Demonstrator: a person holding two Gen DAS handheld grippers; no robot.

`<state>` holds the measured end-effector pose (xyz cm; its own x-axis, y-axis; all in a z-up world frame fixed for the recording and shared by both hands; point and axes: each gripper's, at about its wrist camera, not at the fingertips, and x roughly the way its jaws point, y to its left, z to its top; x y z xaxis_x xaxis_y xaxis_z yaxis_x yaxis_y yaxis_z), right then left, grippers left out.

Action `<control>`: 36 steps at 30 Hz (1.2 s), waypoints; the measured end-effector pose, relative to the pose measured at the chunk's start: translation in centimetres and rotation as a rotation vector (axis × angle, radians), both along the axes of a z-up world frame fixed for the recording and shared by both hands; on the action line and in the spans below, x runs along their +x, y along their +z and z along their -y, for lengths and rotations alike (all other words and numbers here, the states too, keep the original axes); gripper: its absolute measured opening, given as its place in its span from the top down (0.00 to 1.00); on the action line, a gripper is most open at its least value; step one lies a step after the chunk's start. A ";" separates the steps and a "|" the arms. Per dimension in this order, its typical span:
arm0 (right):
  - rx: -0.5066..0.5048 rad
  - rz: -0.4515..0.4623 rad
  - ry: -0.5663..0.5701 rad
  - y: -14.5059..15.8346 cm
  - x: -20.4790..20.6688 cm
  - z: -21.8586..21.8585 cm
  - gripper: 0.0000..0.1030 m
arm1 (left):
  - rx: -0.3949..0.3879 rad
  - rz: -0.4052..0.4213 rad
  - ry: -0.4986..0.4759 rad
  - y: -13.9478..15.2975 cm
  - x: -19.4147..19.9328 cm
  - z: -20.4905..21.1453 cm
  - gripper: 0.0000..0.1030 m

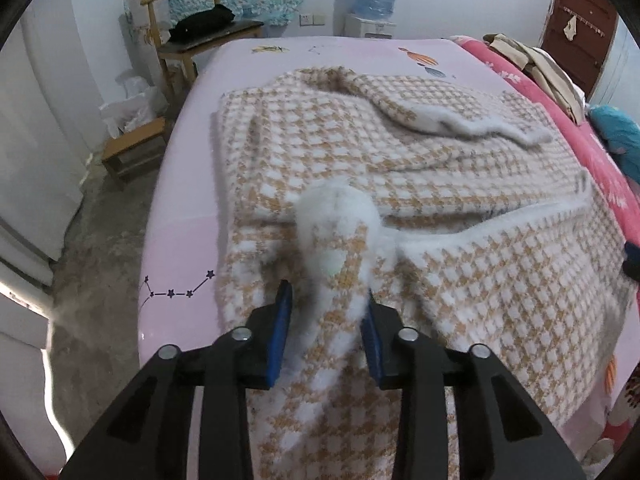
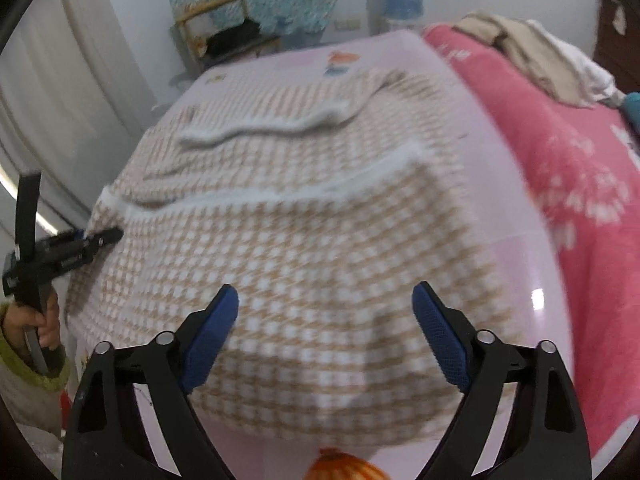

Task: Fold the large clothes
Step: 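Hold the white edge with the left tool while the right tool closes on it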

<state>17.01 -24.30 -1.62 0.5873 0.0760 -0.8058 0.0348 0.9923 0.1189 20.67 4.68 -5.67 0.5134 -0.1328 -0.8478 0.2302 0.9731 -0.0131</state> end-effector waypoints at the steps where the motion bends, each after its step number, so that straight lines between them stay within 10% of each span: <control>1: -0.006 0.006 -0.010 0.3 0.2 0.7 0.26 | 0.014 0.007 -0.001 -0.1 -0.1 0.3 0.74; 13: 0.136 -0.034 -0.014 -2.5 7.3 6.4 0.61 | 0.052 0.017 -0.001 -0.2 -0.3 1.2 0.78; 21: 0.139 -0.084 0.026 -2.3 4.6 5.6 0.77 | 0.064 0.012 -0.001 -0.3 -0.2 1.3 0.78; 36: -0.163 -0.070 0.057 -2.8 4.1 1.4 0.93 | 0.092 0.002 0.003 -0.3 -0.1 1.8 0.77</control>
<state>21.08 -25.66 -4.43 0.5276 -0.0276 -0.8491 -0.0198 0.9988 -0.0448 20.61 2.91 -5.97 0.5150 -0.0534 -0.8555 0.2273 0.9708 0.0763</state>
